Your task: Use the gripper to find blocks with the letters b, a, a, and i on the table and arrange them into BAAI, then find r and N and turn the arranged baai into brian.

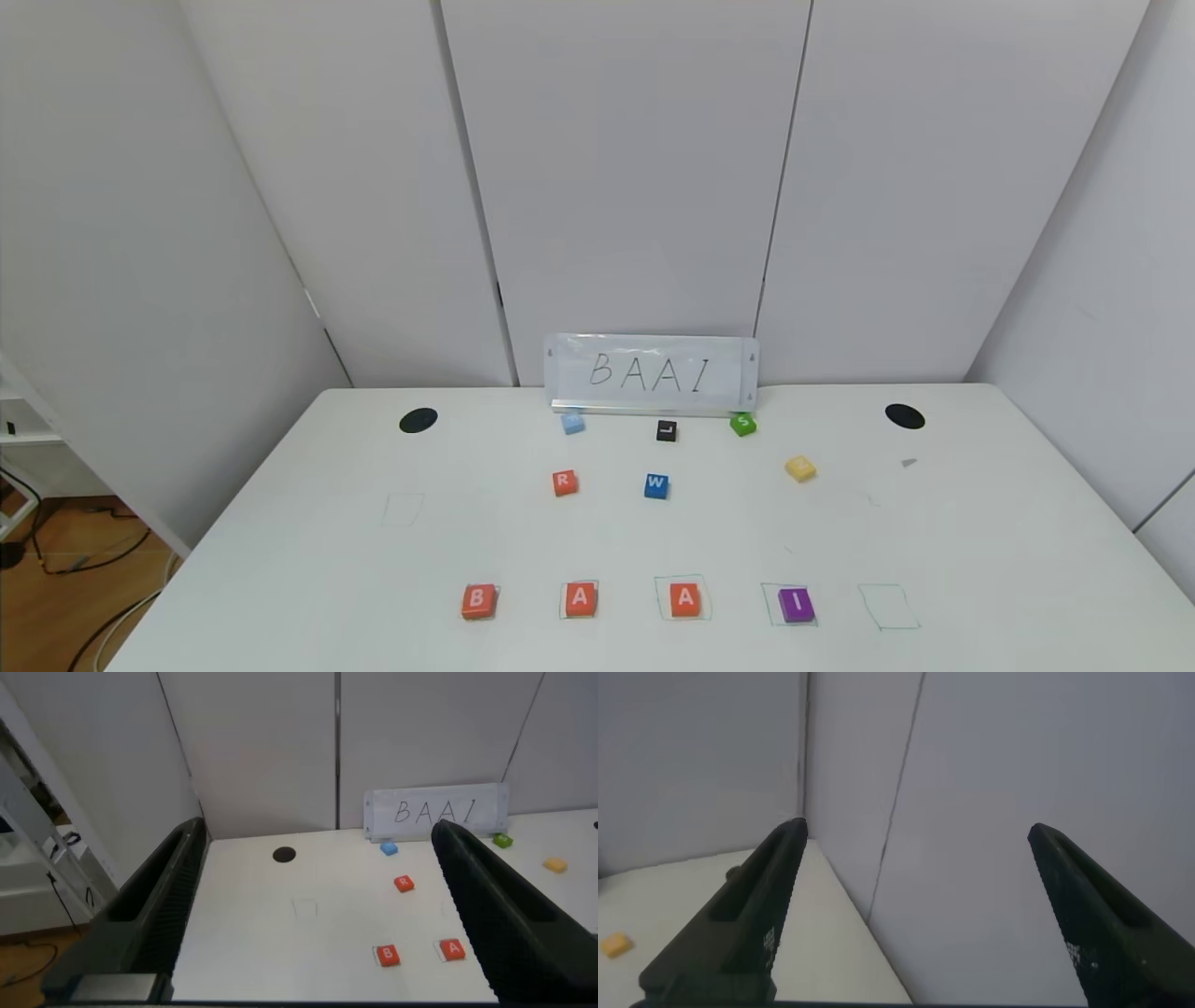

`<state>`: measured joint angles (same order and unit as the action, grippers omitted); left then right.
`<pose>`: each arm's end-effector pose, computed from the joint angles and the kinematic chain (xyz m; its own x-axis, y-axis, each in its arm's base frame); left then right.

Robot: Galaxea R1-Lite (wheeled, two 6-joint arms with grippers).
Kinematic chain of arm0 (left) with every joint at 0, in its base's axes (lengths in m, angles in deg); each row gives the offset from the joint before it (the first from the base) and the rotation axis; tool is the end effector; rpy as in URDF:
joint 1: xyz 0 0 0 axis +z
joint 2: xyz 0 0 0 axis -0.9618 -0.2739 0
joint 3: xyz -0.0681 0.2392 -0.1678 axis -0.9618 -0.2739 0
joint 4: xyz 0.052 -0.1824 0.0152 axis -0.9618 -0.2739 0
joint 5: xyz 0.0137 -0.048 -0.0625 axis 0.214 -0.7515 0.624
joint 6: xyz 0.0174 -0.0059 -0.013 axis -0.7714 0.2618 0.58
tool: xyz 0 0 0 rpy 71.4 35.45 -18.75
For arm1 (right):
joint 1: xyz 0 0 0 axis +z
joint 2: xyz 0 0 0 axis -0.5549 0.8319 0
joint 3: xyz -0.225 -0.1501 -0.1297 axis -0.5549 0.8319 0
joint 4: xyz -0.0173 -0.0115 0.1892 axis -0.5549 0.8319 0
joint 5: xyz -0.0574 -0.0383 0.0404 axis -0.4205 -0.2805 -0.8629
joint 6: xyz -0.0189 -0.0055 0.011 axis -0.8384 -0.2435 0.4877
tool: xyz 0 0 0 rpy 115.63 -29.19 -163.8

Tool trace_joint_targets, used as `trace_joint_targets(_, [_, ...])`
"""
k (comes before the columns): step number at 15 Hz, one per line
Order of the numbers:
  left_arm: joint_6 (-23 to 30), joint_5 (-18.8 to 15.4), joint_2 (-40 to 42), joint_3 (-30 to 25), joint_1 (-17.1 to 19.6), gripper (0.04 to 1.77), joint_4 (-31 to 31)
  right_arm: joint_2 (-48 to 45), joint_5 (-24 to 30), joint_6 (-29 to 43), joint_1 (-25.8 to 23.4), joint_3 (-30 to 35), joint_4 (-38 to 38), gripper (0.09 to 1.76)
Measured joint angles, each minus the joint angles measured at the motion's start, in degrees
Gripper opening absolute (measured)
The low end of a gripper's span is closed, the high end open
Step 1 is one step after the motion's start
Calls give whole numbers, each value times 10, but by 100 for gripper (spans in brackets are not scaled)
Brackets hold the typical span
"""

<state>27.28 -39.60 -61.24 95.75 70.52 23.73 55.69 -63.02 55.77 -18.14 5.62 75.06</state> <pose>-0.0172 0.0022 0.2695 0.9927 -0.0188 0.1191 0.0110 0.9978 0.0661 -0.0061 -0.0191 0.2812 0.8287 -0.5381 0.1541 0.5568 0.8208 -0.1279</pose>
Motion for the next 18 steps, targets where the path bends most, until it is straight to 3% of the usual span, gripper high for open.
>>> trace_joint_targets(3, [-7,5,31,7,1,172,0,-58,64,-26,-96,2,2,170])
trace_joint_targets(6, [-27,17,67,10,6,172,2,-119,192,-27,-167,12,0,170])
trace_joint_targets(11, [-26,12,141,-2,22,172,6,-206,353,-21,-160,63,3,170])
trace_joint_targets(14, [-27,-13,186,-30,31,172,34,-264,451,7,-156,129,-3,170])
trace_joint_targets(18, [-24,-33,230,-128,33,172,99,-296,478,104,-157,223,-45,171])
